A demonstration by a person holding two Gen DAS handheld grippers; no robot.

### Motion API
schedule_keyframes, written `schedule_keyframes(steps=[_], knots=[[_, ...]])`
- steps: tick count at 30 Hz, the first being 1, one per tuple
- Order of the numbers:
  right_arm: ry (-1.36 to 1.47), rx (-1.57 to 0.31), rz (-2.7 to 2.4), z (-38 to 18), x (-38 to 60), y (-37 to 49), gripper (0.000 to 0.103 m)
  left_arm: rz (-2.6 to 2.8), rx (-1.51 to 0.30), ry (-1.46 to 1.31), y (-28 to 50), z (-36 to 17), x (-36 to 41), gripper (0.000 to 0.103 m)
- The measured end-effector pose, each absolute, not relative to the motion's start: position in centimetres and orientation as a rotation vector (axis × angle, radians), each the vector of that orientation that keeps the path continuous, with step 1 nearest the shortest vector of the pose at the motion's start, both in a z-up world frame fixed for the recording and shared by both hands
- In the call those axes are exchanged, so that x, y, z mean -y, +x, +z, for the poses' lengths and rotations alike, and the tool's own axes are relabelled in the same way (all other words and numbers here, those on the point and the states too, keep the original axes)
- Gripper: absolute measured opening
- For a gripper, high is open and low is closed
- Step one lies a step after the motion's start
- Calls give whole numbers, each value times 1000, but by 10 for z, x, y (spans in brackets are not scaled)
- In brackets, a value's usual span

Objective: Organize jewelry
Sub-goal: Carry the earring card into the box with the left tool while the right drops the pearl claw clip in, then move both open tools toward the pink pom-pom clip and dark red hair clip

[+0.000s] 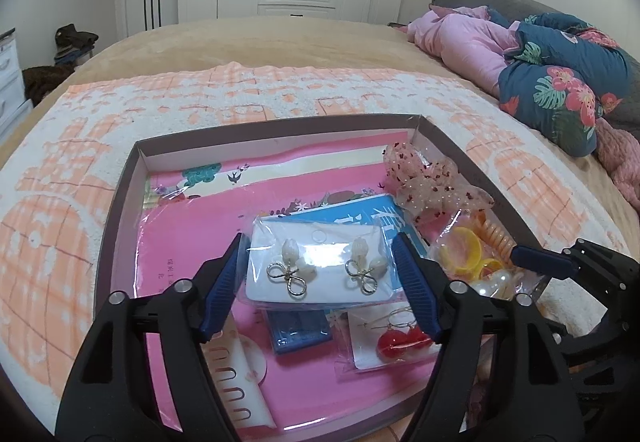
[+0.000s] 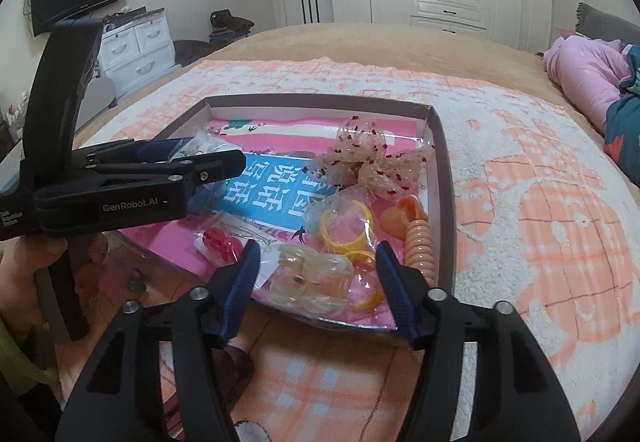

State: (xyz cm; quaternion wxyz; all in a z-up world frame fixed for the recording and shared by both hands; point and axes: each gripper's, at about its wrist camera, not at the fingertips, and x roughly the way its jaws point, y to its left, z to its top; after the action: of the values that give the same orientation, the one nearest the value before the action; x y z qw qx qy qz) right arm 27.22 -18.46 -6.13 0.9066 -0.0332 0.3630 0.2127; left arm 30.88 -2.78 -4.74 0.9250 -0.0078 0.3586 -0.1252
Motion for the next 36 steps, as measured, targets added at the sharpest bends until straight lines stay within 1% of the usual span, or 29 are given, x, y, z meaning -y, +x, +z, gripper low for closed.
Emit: schedule_keyframes(steps=[1, 3, 4, 8, 10, 12, 13, 15, 18, 27, 36], knots=[[-64, -747, 435, -61, 186, 270, 65, -256, -734, -16, 308, -47, 28, 69], [-52, -739, 431, -58, 189, 267, 73, -255, -729, -15, 306, -46, 28, 71], [-44, -734, 428, -57, 191, 265, 74, -255, -727, -16, 305, -45, 28, 74], [-15, -715, 414, -51, 200, 256, 76, -252, -709, -20, 299, -39, 29, 80], [-5, -709, 408, -48, 204, 251, 77, -250, -700, -19, 295, -35, 29, 84], [-5, -701, 403, -46, 206, 246, 77, -249, -690, -18, 290, -31, 29, 85], [-10, -694, 401, -45, 207, 242, 77, -248, -685, -19, 288, -29, 29, 87], [-22, -678, 397, -42, 206, 236, 80, -245, -673, -24, 283, -25, 27, 91], [-39, -649, 387, -37, 205, 228, 84, -241, -652, -28, 274, -19, 26, 91], [-62, -634, 400, -37, 202, 210, 84, -203, -613, -30, 248, -9, 16, 91], [-74, -637, 427, -39, 197, 194, 84, -169, -604, -11, 220, -11, 7, 91]])
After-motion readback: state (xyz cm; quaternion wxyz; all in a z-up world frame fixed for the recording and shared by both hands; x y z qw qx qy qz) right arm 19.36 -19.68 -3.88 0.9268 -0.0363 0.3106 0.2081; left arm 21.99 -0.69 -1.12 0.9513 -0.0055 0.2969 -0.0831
